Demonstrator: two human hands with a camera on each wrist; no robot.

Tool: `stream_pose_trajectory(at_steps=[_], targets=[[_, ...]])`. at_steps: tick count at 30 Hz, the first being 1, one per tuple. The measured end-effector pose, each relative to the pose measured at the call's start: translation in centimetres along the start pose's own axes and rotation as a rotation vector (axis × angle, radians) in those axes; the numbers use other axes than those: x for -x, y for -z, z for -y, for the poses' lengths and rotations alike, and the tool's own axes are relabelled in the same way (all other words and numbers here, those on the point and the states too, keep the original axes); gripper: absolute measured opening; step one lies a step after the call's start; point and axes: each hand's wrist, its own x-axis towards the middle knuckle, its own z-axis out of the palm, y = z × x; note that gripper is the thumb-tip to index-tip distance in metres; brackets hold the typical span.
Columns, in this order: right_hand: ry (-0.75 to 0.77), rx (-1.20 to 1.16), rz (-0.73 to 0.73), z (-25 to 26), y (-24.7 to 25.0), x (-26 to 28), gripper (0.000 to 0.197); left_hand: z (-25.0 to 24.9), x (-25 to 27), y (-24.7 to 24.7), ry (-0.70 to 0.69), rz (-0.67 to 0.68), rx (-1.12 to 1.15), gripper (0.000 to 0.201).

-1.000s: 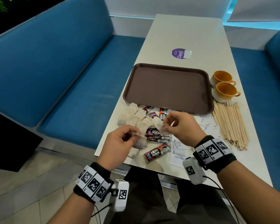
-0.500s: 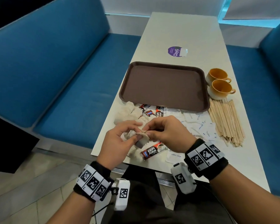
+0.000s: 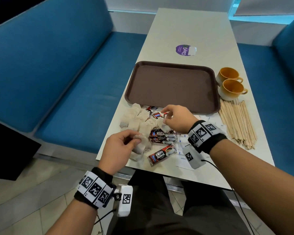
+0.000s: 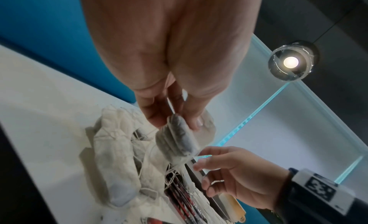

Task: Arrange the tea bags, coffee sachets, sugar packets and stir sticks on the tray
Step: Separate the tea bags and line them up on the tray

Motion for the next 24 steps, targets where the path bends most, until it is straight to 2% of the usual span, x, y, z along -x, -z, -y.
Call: stream_pose_trajectory(at_steps=[5,7,9,10,15,18,22,24], targets=[[-0.034,0.167,0.020,0.1,-1.7,-1.2,0.037,-0.2,-0.1,0.2,0.016,-0.008,0.047,0.017],[-0.044,0.212,0.037,0.0,-2.0,-1.2,0.028,-0.1,-0.2,0.3,0.021,-0.013,0.041,0.017],[-0.045,0.215,0.022,-0.4,-2.2,-1.2,0.011,-0.1,-0.3,0.3,0.013,-0.017,0.027,0.018],[-0.047,0.191,0.008,-0.6,-2.2,-1.2,0.005,-0.2,-0.3,0.3,0.010,-0.020,0.029,0.018],[-0.041,0.042,-0.012,-1.3,-1.1,0.0,0.006,-0.9,-0.5,0.1,-0.010,-0.055,0.092,0.017],[-0.031,-0.065,-0.054,-1.7,-0.2,1.1,0.007,-0.5,-0.7,0.0,-0.033,-0.025,0.090,0.017],[0.007,-0.344,-0.143,-1.3,0.4,2.7,0.015,-0.4,-0.7,-0.5,-0.186,0.054,0.094,0.017],[0.065,-0.512,-0.098,-0.4,0.0,3.8,0.013,-0.7,-0.6,-0.8,-0.270,0.076,0.045,0.018]])
